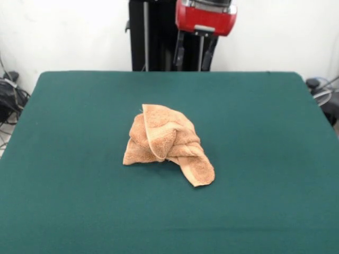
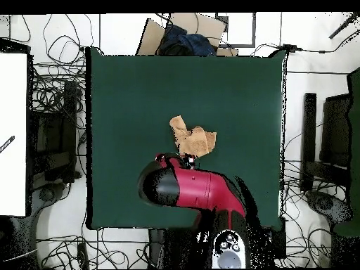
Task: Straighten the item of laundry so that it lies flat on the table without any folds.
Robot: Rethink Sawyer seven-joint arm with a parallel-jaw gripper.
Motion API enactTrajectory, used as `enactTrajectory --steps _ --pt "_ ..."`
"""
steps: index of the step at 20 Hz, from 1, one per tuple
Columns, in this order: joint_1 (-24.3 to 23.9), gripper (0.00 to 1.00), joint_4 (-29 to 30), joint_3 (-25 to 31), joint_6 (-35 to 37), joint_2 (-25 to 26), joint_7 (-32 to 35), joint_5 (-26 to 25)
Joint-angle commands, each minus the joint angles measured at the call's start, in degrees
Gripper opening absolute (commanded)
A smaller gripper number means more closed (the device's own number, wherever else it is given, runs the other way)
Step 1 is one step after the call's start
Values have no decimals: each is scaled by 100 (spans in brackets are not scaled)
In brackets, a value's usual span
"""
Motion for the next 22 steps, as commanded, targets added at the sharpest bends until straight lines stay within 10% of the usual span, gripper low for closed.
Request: enactTrajectory --steps 1,22 --pt "-51 100 -336 226 304 488 243 -437" --pt "-427 100 -36 213 -522 1365 624 -690"
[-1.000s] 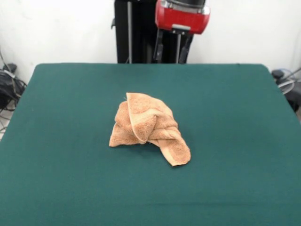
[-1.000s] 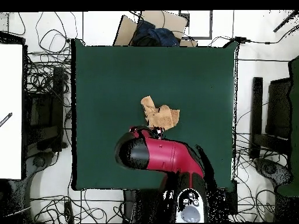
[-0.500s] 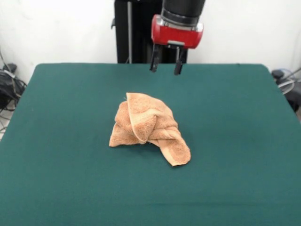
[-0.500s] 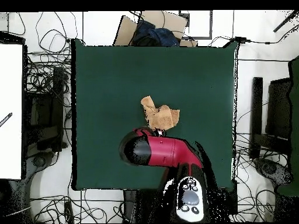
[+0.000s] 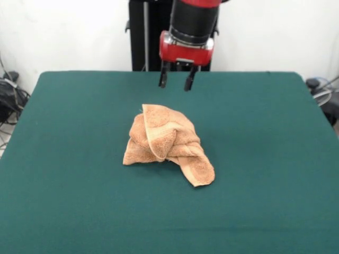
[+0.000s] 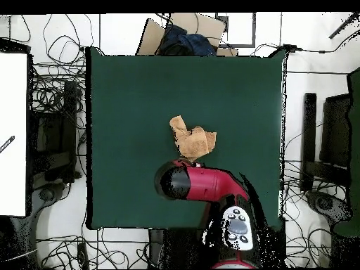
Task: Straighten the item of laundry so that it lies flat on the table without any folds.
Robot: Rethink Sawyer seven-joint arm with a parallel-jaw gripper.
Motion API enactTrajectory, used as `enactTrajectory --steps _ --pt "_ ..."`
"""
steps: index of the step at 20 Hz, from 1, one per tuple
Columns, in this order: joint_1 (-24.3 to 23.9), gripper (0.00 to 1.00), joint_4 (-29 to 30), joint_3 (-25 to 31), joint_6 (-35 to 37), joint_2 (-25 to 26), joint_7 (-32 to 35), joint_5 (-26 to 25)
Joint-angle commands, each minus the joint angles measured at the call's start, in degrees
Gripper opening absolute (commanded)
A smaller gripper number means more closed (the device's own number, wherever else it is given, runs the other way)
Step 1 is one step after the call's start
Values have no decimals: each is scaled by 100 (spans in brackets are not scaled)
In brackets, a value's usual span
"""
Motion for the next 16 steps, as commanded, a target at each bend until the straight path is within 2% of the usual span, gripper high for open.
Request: enactTrajectory --steps 1,5,16 --pt "-100 100 178 178 -422 278 637 -314" --pt "-201 100 436 138 -424 57 648 -353" --pt "-367 100 667 112 -523 -86 672 -370"
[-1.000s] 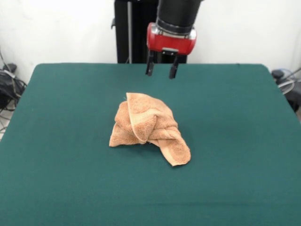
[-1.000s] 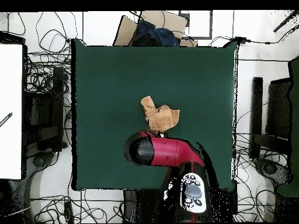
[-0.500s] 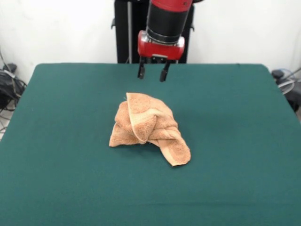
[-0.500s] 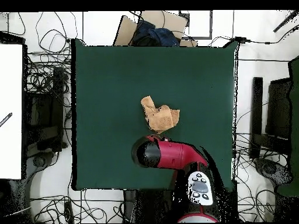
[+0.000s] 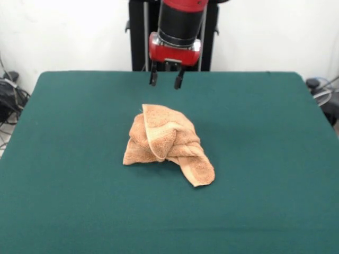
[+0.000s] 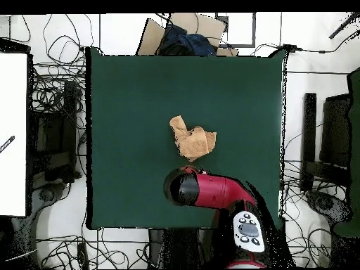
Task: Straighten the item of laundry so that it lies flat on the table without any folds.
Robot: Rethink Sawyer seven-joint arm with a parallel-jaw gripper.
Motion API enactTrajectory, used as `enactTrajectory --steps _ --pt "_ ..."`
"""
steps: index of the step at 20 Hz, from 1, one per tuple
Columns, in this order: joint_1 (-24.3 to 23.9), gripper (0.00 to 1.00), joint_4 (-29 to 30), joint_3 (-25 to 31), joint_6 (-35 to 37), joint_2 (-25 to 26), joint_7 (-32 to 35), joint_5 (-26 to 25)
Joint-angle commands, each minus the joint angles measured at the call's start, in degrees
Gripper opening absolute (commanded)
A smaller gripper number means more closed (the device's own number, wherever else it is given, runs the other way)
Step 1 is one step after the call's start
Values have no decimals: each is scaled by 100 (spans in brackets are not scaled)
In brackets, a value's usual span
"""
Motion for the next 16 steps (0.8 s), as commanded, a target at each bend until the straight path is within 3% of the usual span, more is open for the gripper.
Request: enactTrajectory --steps 1,8,16 --pt "-87 100 401 114 -289 -203 632 -318" --pt "-261 100 299 210 -193 -179 467 -366" --pt "-426 100 -50 408 -238 421 322 -431"
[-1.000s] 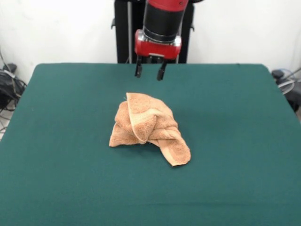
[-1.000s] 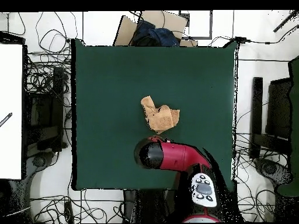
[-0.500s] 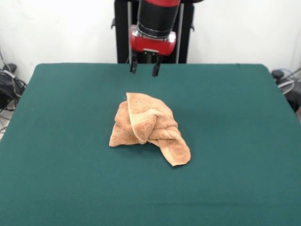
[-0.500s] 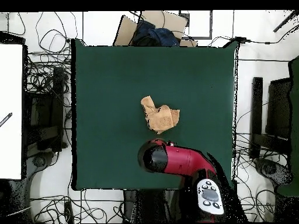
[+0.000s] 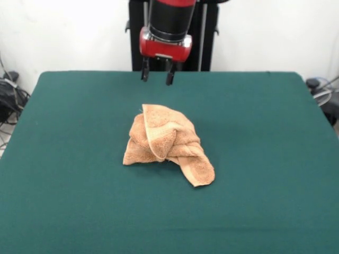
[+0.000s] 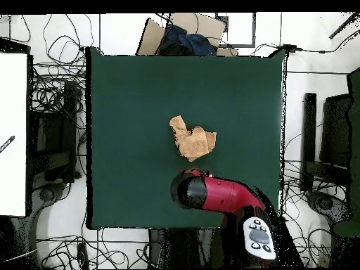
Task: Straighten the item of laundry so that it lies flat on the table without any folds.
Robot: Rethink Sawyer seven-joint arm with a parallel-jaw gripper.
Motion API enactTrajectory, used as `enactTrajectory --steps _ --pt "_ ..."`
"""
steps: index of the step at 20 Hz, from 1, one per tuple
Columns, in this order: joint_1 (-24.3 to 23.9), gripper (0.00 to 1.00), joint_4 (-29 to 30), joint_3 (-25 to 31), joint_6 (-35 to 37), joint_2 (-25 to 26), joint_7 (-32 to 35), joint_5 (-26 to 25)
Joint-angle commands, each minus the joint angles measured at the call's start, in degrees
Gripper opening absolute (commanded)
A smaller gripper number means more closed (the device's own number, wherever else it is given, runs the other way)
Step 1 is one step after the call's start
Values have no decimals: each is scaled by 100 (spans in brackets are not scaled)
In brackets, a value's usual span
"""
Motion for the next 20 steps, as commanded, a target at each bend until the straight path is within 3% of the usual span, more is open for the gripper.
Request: enactTrajectory --steps 1,20 --pt "-194 100 -143 407 -226 493 323 -387" --pt "-228 100 -547 445 -277 955 416 -657"
